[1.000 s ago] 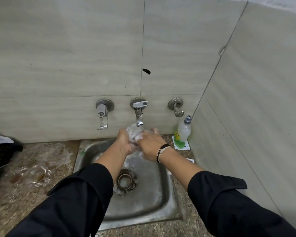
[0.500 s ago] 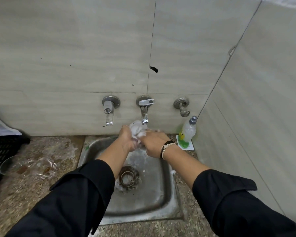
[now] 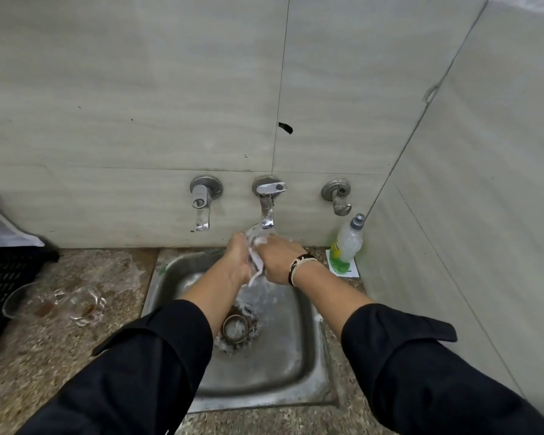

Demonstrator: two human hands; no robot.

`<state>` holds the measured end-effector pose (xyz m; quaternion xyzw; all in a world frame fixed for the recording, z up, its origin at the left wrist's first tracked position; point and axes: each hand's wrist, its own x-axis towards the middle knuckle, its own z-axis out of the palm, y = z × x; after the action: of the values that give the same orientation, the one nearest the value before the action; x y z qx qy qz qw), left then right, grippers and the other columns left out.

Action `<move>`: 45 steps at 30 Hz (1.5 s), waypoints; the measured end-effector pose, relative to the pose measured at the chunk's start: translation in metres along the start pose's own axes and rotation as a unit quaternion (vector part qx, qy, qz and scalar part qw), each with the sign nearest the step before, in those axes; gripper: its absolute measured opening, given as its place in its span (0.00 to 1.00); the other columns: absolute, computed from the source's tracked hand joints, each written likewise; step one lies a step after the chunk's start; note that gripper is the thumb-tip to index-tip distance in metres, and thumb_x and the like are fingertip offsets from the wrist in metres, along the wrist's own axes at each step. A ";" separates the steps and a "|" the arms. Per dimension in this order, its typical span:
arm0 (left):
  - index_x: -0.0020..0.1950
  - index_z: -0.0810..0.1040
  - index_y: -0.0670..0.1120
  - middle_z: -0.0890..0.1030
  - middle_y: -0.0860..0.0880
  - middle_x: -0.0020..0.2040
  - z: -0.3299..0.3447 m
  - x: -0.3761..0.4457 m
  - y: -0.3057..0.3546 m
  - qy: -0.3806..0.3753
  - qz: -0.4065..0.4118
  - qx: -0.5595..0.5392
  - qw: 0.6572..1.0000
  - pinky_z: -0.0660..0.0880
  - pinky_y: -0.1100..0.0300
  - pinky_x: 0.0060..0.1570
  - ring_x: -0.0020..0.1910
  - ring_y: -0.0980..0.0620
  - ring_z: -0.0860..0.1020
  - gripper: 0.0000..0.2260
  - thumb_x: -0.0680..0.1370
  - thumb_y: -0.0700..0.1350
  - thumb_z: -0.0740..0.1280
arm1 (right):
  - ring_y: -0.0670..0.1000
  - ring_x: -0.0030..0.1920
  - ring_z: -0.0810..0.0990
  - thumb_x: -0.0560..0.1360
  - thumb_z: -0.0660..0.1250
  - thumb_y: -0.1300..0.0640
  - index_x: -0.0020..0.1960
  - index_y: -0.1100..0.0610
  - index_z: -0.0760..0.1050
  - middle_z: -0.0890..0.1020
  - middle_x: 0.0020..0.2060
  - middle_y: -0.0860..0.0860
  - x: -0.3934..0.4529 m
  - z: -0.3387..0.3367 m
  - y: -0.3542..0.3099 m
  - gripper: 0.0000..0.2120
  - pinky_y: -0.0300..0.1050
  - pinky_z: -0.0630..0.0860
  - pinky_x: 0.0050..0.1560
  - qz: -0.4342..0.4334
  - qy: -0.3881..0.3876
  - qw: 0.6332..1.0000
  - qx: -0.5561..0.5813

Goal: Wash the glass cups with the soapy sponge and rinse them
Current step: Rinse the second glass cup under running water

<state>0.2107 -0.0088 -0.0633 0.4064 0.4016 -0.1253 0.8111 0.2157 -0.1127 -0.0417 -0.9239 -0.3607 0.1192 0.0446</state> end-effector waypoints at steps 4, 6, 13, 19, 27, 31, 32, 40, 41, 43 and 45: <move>0.61 0.82 0.42 0.87 0.40 0.46 -0.002 -0.006 -0.001 -0.009 -0.004 -0.030 0.999 0.82 0.52 0.43 0.48 0.42 0.84 0.21 0.82 0.48 0.52 | 0.59 0.61 0.78 0.74 0.67 0.56 0.64 0.58 0.75 0.79 0.59 0.57 0.015 -0.006 -0.010 0.19 0.52 0.76 0.60 -0.009 -0.011 0.999 -0.043; 0.64 0.82 0.41 0.86 0.39 0.50 -0.011 -0.003 0.006 0.000 0.003 -0.025 1.000 0.82 0.47 0.50 0.54 0.40 0.84 0.24 0.82 0.50 0.50 | 0.59 0.61 0.75 0.75 0.66 0.55 0.65 0.59 0.71 0.77 0.60 0.58 0.015 -0.003 -0.009 0.20 0.54 0.74 0.61 -0.041 -0.025 0.998 -0.036; 0.49 0.80 0.41 0.85 0.39 0.37 -0.013 -0.002 0.004 -0.004 -0.016 -0.023 1.000 0.81 0.56 0.36 0.38 0.44 0.84 0.21 0.83 0.54 0.53 | 0.58 0.60 0.76 0.76 0.65 0.58 0.64 0.59 0.74 0.76 0.60 0.57 0.019 0.001 -0.014 0.17 0.49 0.72 0.57 -0.034 -0.031 0.998 -0.041; 0.60 0.78 0.40 0.83 0.39 0.44 -0.022 0.009 -0.009 -0.057 -0.038 -0.077 0.995 0.84 0.47 0.33 0.38 0.42 0.83 0.23 0.84 0.57 0.54 | 0.55 0.55 0.81 0.69 0.65 0.65 0.56 0.59 0.81 0.84 0.54 0.55 -0.004 0.017 0.015 0.17 0.50 0.77 0.59 0.047 0.059 0.955 0.288; 0.56 0.80 0.42 0.81 0.45 0.37 -0.024 0.009 -0.026 -0.130 -0.003 0.004 0.991 0.73 0.63 0.21 0.29 0.50 0.78 0.24 0.81 0.63 0.62 | 0.63 0.53 0.82 0.74 0.63 0.62 0.64 0.61 0.78 0.83 0.53 0.63 -0.005 0.024 0.018 0.19 0.48 0.76 0.50 0.157 0.155 0.941 0.257; 0.54 0.79 0.39 0.83 0.42 0.44 -0.030 0.017 -0.042 -0.150 0.080 -0.019 0.985 0.81 0.55 0.37 0.40 0.48 0.83 0.06 0.82 0.42 0.68 | 0.61 0.51 0.81 0.72 0.64 0.54 0.66 0.55 0.77 0.78 0.56 0.58 -0.014 0.022 0.004 0.22 0.50 0.79 0.50 0.099 0.192 0.957 0.191; 0.54 0.79 0.39 0.83 0.41 0.45 -0.032 0.017 -0.043 -0.157 0.079 -0.031 0.984 0.82 0.57 0.37 0.41 0.48 0.83 0.04 0.82 0.35 0.65 | 0.58 0.52 0.81 0.71 0.64 0.50 0.66 0.54 0.77 0.76 0.57 0.55 -0.016 0.023 0.003 0.24 0.50 0.79 0.52 0.086 0.200 0.953 0.212; 0.50 0.77 0.41 0.78 0.45 0.34 -0.048 0.022 -0.038 -0.139 0.049 0.043 0.988 0.59 0.70 0.16 0.20 0.61 0.65 0.12 0.83 0.31 0.56 | 0.57 0.58 0.80 0.82 0.59 0.46 0.66 0.49 0.74 0.80 0.61 0.56 -0.007 0.011 0.019 0.16 0.45 0.74 0.56 0.158 0.072 0.886 0.430; 0.50 0.79 0.40 0.80 0.44 0.34 -0.049 0.024 -0.038 -0.120 0.063 0.093 0.986 0.59 0.69 0.17 0.21 0.60 0.66 0.10 0.83 0.33 0.59 | 0.57 0.52 0.83 0.82 0.60 0.44 0.63 0.49 0.76 0.83 0.56 0.55 -0.005 0.012 0.019 0.14 0.49 0.77 0.54 0.154 0.075 0.882 0.438; 0.54 0.80 0.40 0.80 0.43 0.37 -0.049 0.027 -0.037 -0.074 0.086 0.143 0.983 0.63 0.66 0.19 0.23 0.57 0.69 0.08 0.83 0.35 0.62 | 0.58 0.51 0.82 0.82 0.60 0.46 0.61 0.52 0.76 0.83 0.54 0.56 0.000 0.016 0.020 0.13 0.47 0.76 0.49 0.158 0.091 0.901 0.394; 0.59 0.80 0.39 0.82 0.42 0.42 -0.049 0.028 -0.035 -0.038 0.069 0.070 0.994 0.71 0.62 0.24 0.29 0.52 0.75 0.10 0.84 0.37 0.60 | 0.59 0.55 0.80 0.83 0.59 0.50 0.62 0.58 0.74 0.82 0.57 0.59 0.004 0.019 0.020 0.14 0.43 0.67 0.44 0.184 0.117 0.907 0.360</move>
<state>0.1834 0.0095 -0.1208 0.4838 0.3318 -0.1120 0.8021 0.2264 -0.1246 -0.0639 -0.9021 -0.1094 0.1378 0.3940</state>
